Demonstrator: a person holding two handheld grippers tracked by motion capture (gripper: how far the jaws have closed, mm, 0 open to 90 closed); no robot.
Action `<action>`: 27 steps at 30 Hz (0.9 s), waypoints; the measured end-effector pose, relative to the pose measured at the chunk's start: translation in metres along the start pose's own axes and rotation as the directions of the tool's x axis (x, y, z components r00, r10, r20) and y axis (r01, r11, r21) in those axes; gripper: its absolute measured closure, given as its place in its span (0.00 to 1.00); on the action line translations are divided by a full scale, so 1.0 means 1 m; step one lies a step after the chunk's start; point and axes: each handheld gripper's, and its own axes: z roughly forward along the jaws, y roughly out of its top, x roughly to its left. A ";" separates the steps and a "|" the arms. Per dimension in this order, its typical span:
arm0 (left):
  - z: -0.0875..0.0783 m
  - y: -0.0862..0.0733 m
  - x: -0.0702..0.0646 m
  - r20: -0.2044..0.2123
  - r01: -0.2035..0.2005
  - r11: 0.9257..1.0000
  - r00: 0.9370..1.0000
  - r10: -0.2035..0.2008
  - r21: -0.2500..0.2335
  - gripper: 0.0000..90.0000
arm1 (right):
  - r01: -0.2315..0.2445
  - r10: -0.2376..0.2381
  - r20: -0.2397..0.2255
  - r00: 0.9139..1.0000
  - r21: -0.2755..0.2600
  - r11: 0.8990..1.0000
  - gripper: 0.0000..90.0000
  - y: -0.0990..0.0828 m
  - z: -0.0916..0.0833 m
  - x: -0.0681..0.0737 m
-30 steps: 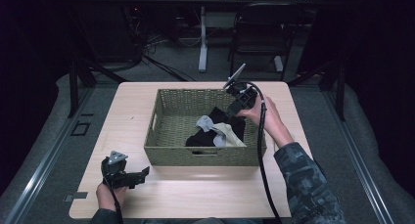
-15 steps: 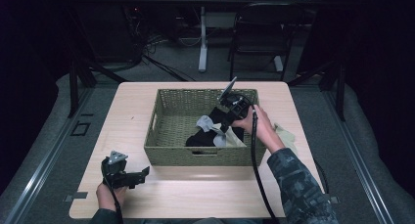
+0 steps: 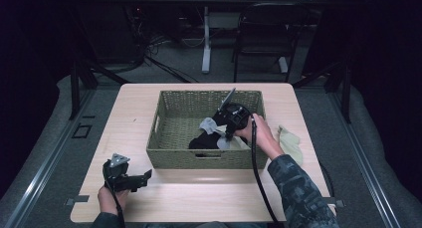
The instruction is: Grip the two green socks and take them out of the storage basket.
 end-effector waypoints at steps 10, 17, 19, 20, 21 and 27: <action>0.000 0.000 0.000 0.001 0.001 1.000 1.000 -0.001 -0.003 0.00 | 0.005 -0.005 0.029 1.000 0.005 1.000 0.97 -0.002 -0.010 -0.003; 0.000 0.000 0.000 -0.001 -0.001 1.000 1.000 0.001 -0.001 0.00 | 0.004 -0.003 0.044 0.999 -0.029 1.000 0.97 -0.006 -0.033 -0.004; 0.000 0.000 0.000 0.000 0.001 1.000 1.000 -0.001 -0.002 0.00 | 0.007 -0.005 0.054 0.999 -0.039 0.999 0.97 -0.007 -0.040 -0.005; 0.000 0.000 0.000 0.000 0.000 1.000 1.000 0.000 0.001 0.00 | 0.010 -0.008 0.060 0.998 -0.042 0.999 0.97 -0.008 -0.048 -0.006; 0.000 0.000 0.000 0.000 0.000 1.000 1.000 0.000 0.001 0.00 | 0.010 -0.008 0.060 0.998 -0.042 0.999 0.97 -0.008 -0.048 -0.006; 0.000 0.000 0.000 0.000 -0.003 1.000 1.000 0.003 0.001 0.00 | 0.003 0.002 0.069 0.998 -0.077 0.997 0.97 -0.009 -0.071 -0.009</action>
